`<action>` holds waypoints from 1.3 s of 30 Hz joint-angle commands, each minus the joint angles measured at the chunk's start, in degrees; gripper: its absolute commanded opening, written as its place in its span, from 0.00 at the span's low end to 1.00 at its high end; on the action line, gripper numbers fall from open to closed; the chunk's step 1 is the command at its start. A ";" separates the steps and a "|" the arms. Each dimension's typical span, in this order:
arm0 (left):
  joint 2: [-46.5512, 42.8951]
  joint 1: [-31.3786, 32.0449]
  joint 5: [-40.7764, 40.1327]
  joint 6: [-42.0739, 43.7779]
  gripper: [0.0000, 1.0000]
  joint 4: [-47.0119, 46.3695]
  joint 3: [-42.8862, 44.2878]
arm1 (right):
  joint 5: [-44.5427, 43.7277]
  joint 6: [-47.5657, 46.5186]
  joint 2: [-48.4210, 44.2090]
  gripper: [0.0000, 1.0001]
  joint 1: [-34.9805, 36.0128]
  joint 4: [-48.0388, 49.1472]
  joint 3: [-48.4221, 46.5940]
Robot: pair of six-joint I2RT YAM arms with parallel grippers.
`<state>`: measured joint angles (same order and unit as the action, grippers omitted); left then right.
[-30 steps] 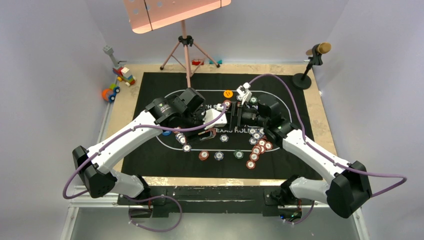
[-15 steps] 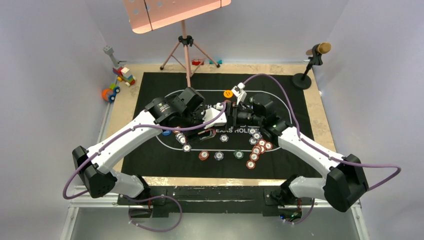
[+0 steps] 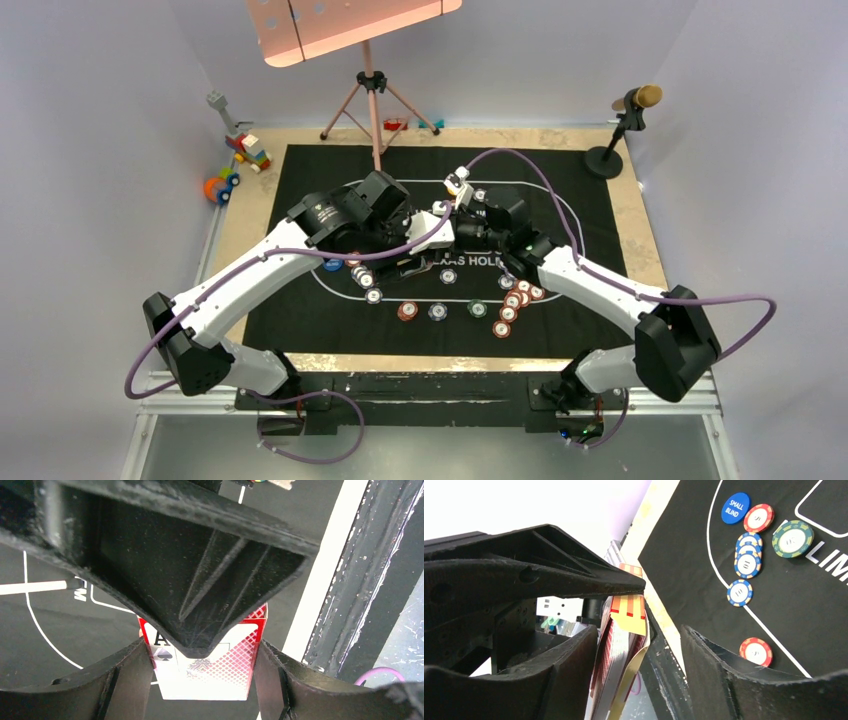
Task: Distribute texas hold em gaming equipment
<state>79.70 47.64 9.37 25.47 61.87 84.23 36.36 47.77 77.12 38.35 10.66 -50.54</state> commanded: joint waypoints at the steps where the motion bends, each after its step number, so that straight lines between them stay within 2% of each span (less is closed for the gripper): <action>1: -0.49 -0.26 -0.19 -1.00 0.00 -1.69 2.87 | -1.38 3.17 0.29 0.60 0.30 5.17 -1.09; 2: -0.59 -0.28 -0.42 -1.04 0.01 -1.69 2.85 | -1.44 3.53 0.31 0.55 0.32 5.50 -0.86; 3: -0.71 -0.25 -0.56 -1.04 0.06 -1.69 2.88 | -1.57 3.69 0.27 0.50 0.32 5.59 -0.61; 4: -0.79 -0.26 -0.56 -1.04 0.16 -1.74 2.93 | -1.82 3.86 0.12 0.46 0.32 5.60 -0.42; 7: -1.25 -0.38 -0.41 -1.17 0.28 -1.77 2.88 | -2.06 4.13 -0.19 0.37 0.30 5.65 -0.03; 8: -1.37 -0.62 -0.20 -1.42 0.36 -1.89 2.92 | -2.10 4.28 -0.29 0.35 0.31 5.62 0.15; 10: -1.43 -1.44 0.76 -2.30 0.62 -2.05 3.22 | -2.04 4.56 -0.47 0.30 0.32 5.74 0.50; 12: -1.78 -3.08 2.51 -3.30 0.95 -2.34 3.40 | -1.83 4.96 -0.63 0.25 0.22 5.94 0.83; 13: -2.20 -4.28 3.87 -3.72 0.99 -2.61 3.29 | -1.82 5.10 -0.72 0.24 0.23 6.03 0.93; 21: -9.96 -16.31 17.50 -3.72 1.00 -7.30 -2.76 | -1.25 5.59 -0.46 0.19 -0.03 6.20 0.52; 30: -14.78 -19.22 28.98 0.70 1.00 -11.89 -16.95 | 1.61 9.81 3.09 0.19 -0.14 10.87 -2.02; 39: -12.70 -20.59 30.07 4.92 1.00 -17.01 -18.42 | 2.21 14.21 4.50 0.18 -0.13 13.29 -3.33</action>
<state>66.83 27.70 36.32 27.44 49.71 65.36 36.73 58.70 82.21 38.48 18.15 -49.78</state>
